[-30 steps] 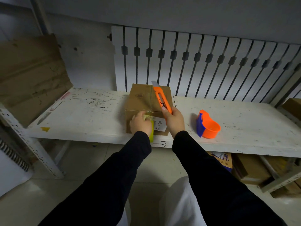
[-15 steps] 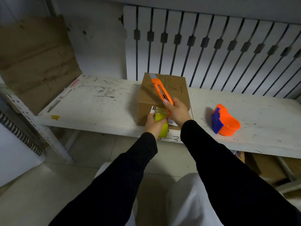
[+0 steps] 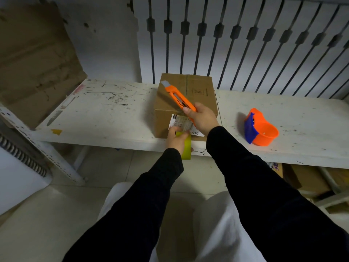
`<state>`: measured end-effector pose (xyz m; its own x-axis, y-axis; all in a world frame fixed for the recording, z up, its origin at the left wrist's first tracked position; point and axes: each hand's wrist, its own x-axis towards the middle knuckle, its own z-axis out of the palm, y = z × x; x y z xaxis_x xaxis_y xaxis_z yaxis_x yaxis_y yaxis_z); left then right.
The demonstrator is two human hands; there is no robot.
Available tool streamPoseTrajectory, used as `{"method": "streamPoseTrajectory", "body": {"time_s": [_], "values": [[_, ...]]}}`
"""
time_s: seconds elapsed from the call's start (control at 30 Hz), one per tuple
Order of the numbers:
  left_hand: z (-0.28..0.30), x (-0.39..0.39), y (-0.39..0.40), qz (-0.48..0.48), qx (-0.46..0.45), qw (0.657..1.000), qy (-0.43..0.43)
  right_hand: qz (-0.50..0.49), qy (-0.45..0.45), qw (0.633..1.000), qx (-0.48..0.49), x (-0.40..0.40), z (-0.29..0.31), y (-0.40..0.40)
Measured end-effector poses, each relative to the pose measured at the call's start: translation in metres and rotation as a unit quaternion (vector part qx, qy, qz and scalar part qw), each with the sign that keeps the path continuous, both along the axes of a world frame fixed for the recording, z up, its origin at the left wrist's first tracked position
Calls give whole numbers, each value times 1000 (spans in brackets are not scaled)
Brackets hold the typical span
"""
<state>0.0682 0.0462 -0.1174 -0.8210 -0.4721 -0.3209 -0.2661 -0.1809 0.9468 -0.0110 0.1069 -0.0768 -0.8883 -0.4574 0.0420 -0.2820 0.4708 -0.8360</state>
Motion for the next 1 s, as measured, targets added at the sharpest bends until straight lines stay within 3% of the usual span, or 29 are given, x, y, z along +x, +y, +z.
{"method": "streamPoseTrajectory", "body": {"time_s": [0.17, 0.33, 0.57, 0.77, 0.9, 1.0], "values": [[0, -6, -2, 23, -6, 1000, -12, -1, 5, 1000, 8, 0, 1, 0], [-6, -7, -3, 27, -72, 997, -19, 4, -14, 1000, -21, -1, 0, 1], [-1, -18, -11, 76, -45, 995, -51, 10, -35, 998, -45, -2, 0, 2], [-3, -15, -9, 37, 3, 999, -22, 17, -32, 998, -48, -1, 5, 4], [-7, -7, -9, 31, -43, 999, 1, 10, 26, 997, -66, 0, 14, 7], [-4, -9, -9, 35, -62, 997, 6, -13, 99, 995, -16, 4, 19, 18]]}}
